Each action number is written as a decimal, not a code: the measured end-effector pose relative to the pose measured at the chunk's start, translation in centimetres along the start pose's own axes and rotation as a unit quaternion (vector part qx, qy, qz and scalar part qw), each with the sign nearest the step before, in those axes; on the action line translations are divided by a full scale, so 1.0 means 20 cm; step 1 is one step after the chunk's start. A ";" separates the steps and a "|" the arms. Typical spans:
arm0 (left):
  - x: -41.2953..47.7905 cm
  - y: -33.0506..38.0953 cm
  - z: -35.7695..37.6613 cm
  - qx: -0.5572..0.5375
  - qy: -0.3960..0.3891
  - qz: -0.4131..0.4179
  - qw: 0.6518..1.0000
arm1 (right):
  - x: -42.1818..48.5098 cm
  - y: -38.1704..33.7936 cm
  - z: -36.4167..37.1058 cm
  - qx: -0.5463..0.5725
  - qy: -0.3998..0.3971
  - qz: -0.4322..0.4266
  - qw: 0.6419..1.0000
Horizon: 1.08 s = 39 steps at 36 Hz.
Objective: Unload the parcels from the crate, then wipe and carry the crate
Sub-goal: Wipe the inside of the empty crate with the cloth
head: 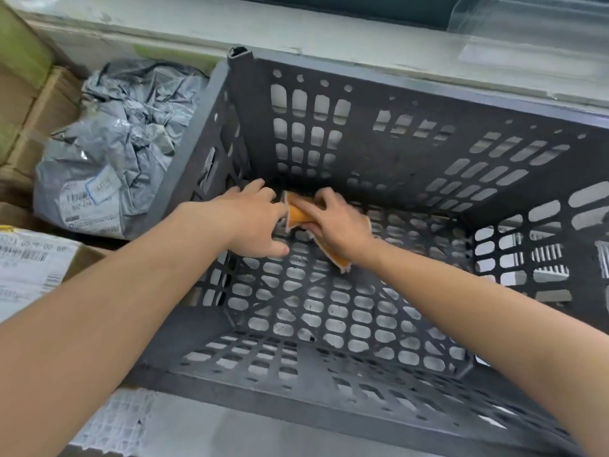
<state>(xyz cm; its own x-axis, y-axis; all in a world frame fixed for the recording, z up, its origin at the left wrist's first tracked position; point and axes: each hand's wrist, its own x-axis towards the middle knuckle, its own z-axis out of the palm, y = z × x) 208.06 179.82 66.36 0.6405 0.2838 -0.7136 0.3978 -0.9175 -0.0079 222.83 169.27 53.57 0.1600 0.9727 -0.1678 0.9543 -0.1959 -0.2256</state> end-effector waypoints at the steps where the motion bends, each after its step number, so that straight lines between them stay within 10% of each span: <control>1: 0.00 0.00 0.00 -0.002 0.002 0.000 1.000 | 0.04 -0.05 0.01 0.001 0.003 -0.006 1.000; 10: 0.01 -0.01 0.01 -0.004 -0.004 -0.005 1.000 | 0.12 0.07 0.11 -0.080 -0.029 -0.012 0.996; 23: 0.00 0.00 0.00 0.000 -0.010 0.005 1.000 | -0.65 0.68 -0.09 -0.208 -0.114 0.224 0.945; 39: -0.01 -0.04 -0.01 -0.014 0.061 -0.007 0.998 | 0.07 -0.31 0.05 -0.012 -0.051 -0.034 0.998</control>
<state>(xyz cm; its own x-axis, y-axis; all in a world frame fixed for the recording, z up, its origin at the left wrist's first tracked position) 207.77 180.52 66.52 0.7100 0.3298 -0.6222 0.4236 -0.9058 0.0032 216.86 171.66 53.89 0.0681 0.9657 -0.2506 0.9680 -0.1248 -0.2178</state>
